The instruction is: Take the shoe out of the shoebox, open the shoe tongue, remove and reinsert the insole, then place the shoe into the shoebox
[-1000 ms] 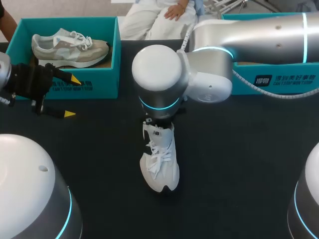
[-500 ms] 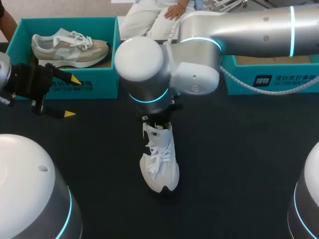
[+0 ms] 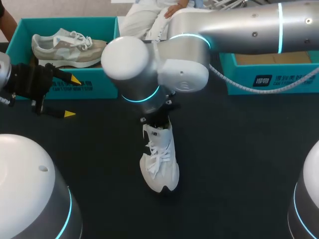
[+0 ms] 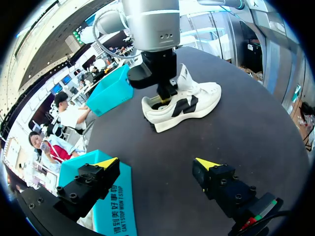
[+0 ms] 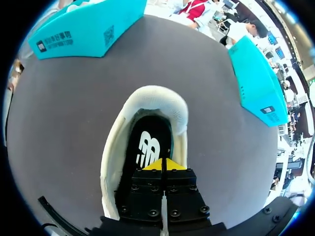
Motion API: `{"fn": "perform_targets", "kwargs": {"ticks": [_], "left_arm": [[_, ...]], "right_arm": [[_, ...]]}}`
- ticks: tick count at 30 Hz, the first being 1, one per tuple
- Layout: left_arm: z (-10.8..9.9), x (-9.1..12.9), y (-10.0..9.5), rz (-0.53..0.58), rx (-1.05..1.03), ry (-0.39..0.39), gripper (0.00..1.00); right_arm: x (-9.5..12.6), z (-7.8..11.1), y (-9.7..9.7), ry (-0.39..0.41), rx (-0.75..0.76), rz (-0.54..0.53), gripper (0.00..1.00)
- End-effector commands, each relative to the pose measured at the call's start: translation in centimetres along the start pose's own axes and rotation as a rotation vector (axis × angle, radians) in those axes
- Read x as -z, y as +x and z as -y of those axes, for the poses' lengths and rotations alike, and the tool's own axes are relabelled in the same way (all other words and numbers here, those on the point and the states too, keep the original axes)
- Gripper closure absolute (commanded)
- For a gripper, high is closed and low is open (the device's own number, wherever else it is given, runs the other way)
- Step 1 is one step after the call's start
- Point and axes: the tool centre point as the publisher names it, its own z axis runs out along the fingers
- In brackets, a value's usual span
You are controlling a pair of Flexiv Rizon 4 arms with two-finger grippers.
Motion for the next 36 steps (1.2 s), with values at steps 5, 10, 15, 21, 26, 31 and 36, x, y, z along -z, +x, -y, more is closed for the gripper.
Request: {"fn": "perform_targets", "kwargs": {"ticks": [5,10,15,21,26,31,36], "left_arm": [[0.1,0.1,0.1,-0.001,0.0,-0.003,0.0],[0.1,0.1,0.1,-0.001,0.0,-0.003,0.0],[0.1,0.1,0.1,-0.001,0.0,-0.003,0.0],[0.1,0.1,0.1,-0.001,0.0,-0.003,0.0],[0.1,0.1,0.1,-0.001,0.0,-0.003,0.0],[0.1,0.1,0.1,-0.001,0.0,-0.003,0.0],[0.1,0.1,0.1,-0.001,0.0,-0.003,0.0]], "right_arm": [[-4.0,0.0,0.6,0.03,-0.002,-0.023,1.0],[-4.7,-0.4,1.2,0.02,-0.007,-0.062,1.0],[-4.8,-1.1,1.9,-0.013,-0.024,-0.146,1.0],[-4.9,-1.6,2.8,-0.045,-0.006,-0.211,1.0],[-4.5,-1.8,3.2,-0.06,0.01,-0.242,1.0],[-4.2,-2.0,3.5,-0.07,0.03,-0.26,1.0],[-3.8,-2.2,4.1,-0.091,0.06,-0.308,1.0]]}}
